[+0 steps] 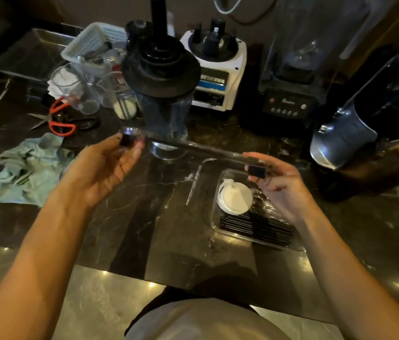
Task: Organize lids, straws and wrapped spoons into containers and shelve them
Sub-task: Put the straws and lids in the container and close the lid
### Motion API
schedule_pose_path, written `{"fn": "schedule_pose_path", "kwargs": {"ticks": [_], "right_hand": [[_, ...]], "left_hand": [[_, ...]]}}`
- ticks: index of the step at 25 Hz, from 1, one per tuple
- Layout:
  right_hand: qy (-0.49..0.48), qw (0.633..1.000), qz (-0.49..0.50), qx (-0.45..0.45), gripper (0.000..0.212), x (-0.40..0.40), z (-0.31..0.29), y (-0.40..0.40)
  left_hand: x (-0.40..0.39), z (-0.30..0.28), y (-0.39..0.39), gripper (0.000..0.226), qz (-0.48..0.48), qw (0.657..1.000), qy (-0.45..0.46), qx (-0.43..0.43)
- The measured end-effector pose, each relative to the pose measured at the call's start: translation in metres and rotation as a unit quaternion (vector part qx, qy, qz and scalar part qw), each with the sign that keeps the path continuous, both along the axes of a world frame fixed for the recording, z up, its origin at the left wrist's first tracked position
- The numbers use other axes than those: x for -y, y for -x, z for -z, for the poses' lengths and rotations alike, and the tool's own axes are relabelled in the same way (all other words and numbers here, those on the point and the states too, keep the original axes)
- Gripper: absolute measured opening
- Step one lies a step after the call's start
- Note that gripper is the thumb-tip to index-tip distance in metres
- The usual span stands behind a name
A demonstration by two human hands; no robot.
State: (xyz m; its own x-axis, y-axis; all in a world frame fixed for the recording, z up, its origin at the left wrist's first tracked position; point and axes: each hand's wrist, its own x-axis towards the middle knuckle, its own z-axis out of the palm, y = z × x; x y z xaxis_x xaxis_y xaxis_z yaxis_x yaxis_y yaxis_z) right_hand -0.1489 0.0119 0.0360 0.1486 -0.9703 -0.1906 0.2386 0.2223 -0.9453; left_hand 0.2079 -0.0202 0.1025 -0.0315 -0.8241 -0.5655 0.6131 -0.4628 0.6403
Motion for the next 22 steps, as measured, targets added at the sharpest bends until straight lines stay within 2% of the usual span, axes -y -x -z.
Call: {"fn": "schedule_pose_path", "kwargs": {"ticks": [2,5,8,10,13,16,19,22], "right_hand": [[-0.009,0.998,0.04,-0.042,0.059,-0.012,-0.007,0.015],[-0.007,0.989,0.114,-0.097,0.044,-0.027,-0.013,0.032],[0.001,0.973,0.185,-0.139,0.023,-0.037,-0.016,0.051],[-0.003,0.957,0.237,-0.167,0.017,-0.043,-0.013,0.067],[-0.008,0.94,0.273,-0.205,0.014,-0.054,-0.008,0.088],[-0.028,0.935,0.294,-0.196,0.014,-0.067,-0.004,0.103],[-0.08,0.94,0.287,-0.168,0.014,-0.08,0.0,0.11],[-0.115,0.926,0.293,-0.209,0.016,-0.093,0.012,0.112]], "left_hand": [[0.006,0.001,0.021,0.022,0.027,1.0,0.014,-0.004],[0.015,0.005,0.051,0.025,0.113,0.988,0.054,0.09],[0.019,0.008,0.082,0.04,0.205,0.945,0.102,0.235],[0.018,0.01,0.105,0.054,0.228,0.918,0.129,0.297],[0.014,0.016,0.142,0.049,0.264,0.918,0.138,0.263],[0.014,0.031,0.165,0.055,0.316,0.919,0.088,0.219],[0.008,0.051,0.178,0.061,0.367,0.902,0.058,0.22],[-0.004,0.071,0.185,0.06,0.38,0.895,0.036,0.231]]}}
